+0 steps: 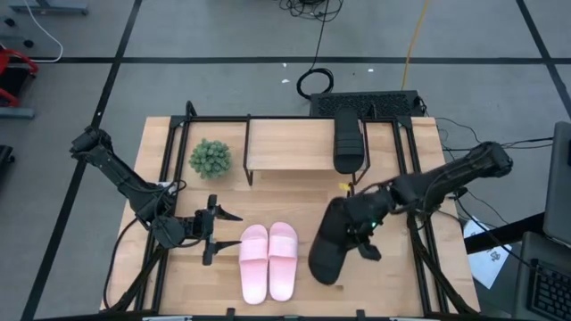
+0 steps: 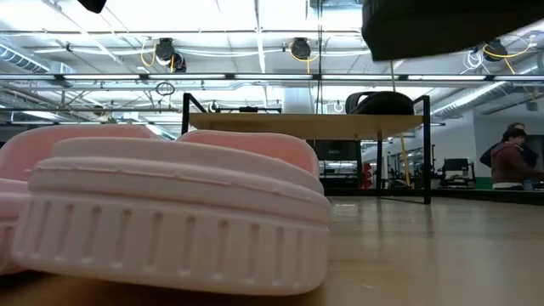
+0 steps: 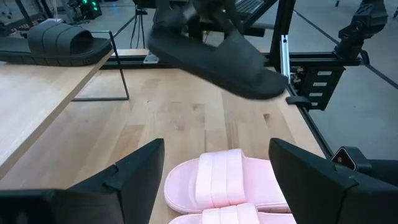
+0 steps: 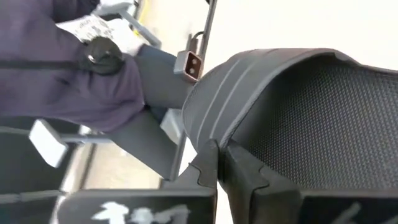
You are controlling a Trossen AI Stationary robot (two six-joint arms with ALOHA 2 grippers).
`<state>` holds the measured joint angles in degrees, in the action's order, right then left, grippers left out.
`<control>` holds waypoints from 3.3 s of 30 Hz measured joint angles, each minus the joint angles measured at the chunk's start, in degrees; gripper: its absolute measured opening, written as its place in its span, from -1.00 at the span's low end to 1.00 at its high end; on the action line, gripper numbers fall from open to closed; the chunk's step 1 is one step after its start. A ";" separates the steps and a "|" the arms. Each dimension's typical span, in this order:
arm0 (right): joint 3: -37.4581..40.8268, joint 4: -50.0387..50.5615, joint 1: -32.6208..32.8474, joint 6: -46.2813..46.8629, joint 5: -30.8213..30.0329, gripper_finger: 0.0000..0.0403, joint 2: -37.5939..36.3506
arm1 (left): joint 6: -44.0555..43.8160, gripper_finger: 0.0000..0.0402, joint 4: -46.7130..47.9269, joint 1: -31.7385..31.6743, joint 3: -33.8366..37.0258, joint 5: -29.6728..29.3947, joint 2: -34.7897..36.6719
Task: Pick and place slides into the shelf
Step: Put the black slipper on the shelf
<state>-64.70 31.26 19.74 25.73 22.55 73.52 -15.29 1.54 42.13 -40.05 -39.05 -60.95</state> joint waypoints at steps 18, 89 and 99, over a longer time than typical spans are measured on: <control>-34.04 36.48 -30.83 -35.19 16.46 -1.00 5.97 | 1.01 0.46 -2.17 -0.04 0.00 -0.02 0.00; -62.48 58.99 -60.19 -91.31 12.24 -1.00 38.65 | 12.07 0.46 -11.69 -7.50 0.00 -6.12 2.17; -62.47 58.85 -60.25 -91.80 16.95 -1.00 33.99 | 12.07 0.46 -11.69 -7.50 0.00 -6.08 2.17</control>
<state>-127.17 90.11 -40.51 -66.06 39.50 107.50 -3.22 -10.15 34.63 -40.05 -45.12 -58.77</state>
